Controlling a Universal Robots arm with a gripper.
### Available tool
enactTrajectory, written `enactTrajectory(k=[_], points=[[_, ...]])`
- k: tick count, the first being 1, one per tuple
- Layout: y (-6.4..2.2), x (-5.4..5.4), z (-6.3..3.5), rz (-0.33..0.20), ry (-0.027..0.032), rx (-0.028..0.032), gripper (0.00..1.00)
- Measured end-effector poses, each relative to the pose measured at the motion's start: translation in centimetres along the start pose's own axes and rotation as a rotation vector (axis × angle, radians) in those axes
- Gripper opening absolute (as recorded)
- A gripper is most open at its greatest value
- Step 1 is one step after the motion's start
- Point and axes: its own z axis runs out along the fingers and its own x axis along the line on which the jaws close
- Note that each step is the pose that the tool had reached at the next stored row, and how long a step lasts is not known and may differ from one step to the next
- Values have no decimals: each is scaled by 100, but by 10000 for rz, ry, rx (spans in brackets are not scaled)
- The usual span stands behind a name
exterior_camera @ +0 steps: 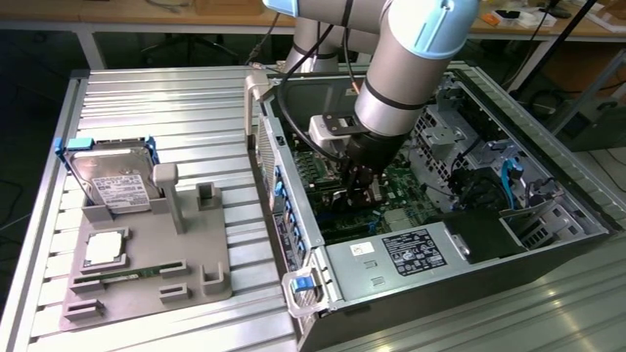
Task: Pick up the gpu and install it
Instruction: 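Insert the gpu into the slot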
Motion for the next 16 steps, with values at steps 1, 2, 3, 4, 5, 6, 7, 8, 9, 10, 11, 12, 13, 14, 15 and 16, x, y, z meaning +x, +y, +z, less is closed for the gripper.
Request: enactTrajectory(k=[1, 2, 3, 4, 5, 6, 7, 8, 9, 10, 11, 12, 13, 14, 15, 16], points=[[0, -2, 0, -5, 0, 0, 27], [0, -2, 0, -14, 1, 0, 27], [1, -2, -6, -25, 12, -5, 27], [0, -3, -6, -37, 12, -6, 27], [0, -4, -4, -50, 8, -3, 27], [-3, -6, 5, -66, -15, 10, 27], [-3, -8, 6, -74, -22, 12, 27], [-2, -7, 3, -82, -17, 9, 27], [-1, -6, 0, -89, -10, 5, 27], [0, -5, -4, -93, 1, -1, 27], [0, -5, -5, -98, 2, -2, 27], [0, -5, -5, -102, 4, -1, 27], [0, -5, -4, -103, 3, -1, 27], [0, -5, -5, -104, 3, -1, 27], [0, -5, -5, -105, 3, -1, 27], [0, -5, -4, -104, 3, -1, 27]])
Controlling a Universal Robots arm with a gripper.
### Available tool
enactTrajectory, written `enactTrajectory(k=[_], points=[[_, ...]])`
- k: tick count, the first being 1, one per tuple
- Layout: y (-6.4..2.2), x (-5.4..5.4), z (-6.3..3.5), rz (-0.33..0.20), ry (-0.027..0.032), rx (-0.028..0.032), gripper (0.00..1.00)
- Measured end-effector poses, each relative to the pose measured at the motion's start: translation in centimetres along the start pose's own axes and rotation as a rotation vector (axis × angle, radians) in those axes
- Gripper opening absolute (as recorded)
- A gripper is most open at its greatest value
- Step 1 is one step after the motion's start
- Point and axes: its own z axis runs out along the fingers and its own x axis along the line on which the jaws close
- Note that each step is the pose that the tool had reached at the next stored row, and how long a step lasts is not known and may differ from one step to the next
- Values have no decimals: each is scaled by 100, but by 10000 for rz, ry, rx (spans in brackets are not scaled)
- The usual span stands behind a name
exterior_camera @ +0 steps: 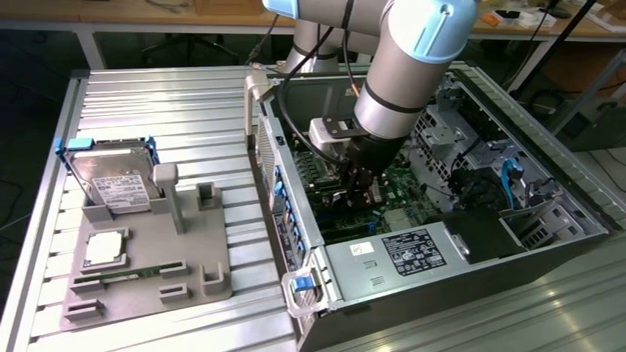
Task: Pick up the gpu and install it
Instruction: 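Insert the gpu into the slot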
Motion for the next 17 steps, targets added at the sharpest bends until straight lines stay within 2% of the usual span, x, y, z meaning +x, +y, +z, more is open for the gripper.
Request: enactTrajectory(k=[7, 10, 14, 15, 16, 17], points=[[0, 0, 1, -1, -1, 0, 27], [-1, 3, 63, -3, 10, 21, 27], [-1, 1, 66, -1, 1, 27, 27], [0, 1, 67, -1, -2, 26, 28], [1, -3, 76, 3, -30, 32, 28], [1, -1, 77, 4, -22, 35, 33]])
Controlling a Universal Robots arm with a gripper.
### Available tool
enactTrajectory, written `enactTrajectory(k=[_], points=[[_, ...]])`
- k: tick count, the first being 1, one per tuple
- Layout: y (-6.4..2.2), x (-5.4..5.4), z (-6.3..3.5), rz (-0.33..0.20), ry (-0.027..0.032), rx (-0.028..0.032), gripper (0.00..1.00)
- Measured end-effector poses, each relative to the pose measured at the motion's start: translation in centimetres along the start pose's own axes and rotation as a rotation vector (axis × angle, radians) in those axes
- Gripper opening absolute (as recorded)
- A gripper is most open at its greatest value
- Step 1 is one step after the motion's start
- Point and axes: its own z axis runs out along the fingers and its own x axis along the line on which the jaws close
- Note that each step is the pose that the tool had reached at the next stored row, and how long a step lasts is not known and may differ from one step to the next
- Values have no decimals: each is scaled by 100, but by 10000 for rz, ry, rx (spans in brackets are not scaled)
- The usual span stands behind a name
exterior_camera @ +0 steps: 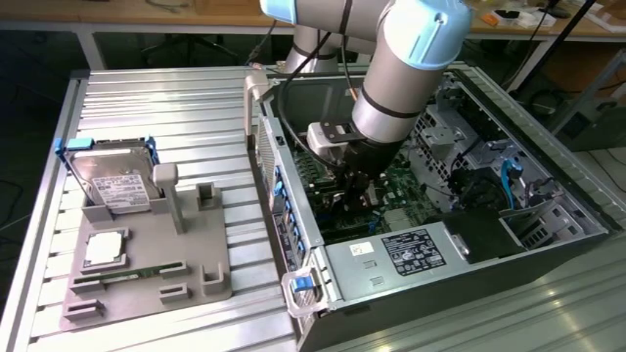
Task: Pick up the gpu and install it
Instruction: 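Insert the gpu into the slot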
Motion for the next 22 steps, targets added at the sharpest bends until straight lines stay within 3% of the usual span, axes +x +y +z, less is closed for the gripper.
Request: enactTrajectory(k=[1, 2, 5, 11, 15, 16, 17, 18, 20, 22], points=[[-1, 1, -4, -3, 8, -1, 33], [-2, 3, -12, -5, 25, -10, 40], [7, -2, -194, -4, 15, -8, 40], [20, -9, -467, -6, 18, -9, 40], [21, -9, -467, -5, 19, -9, 39], [21, -9, -467, -5, 19, -9, 26], [21, -9, -467, -5, 19, -10, 20], [21, -9, -467, -5, 18, -9, 20], [21, -9, -467, -5, 19, -9, 11], [21, -9, -467, -5, 18, -8, 11]])
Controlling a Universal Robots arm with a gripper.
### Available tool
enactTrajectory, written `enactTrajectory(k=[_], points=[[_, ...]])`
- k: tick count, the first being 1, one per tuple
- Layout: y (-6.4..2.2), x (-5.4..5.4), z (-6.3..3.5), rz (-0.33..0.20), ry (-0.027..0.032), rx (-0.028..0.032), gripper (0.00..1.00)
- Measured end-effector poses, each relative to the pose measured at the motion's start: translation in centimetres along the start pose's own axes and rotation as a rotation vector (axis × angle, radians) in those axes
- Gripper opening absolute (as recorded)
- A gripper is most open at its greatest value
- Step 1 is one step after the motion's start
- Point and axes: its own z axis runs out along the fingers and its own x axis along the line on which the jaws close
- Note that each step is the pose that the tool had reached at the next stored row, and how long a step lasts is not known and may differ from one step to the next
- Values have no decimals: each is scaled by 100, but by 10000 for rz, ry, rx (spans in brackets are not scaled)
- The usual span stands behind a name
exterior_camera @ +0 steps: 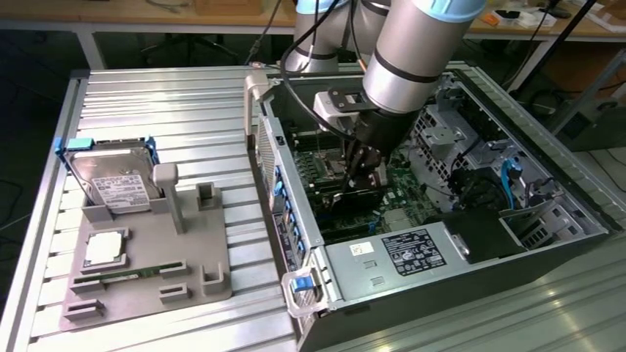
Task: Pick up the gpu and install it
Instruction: 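Insert the gpu into the slot, then press down on the gpu until it lock into place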
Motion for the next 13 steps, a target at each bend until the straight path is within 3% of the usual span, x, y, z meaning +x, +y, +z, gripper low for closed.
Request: enactTrajectory(k=[13], points=[[0, 0, 0, 0, 1, -1, 11]])
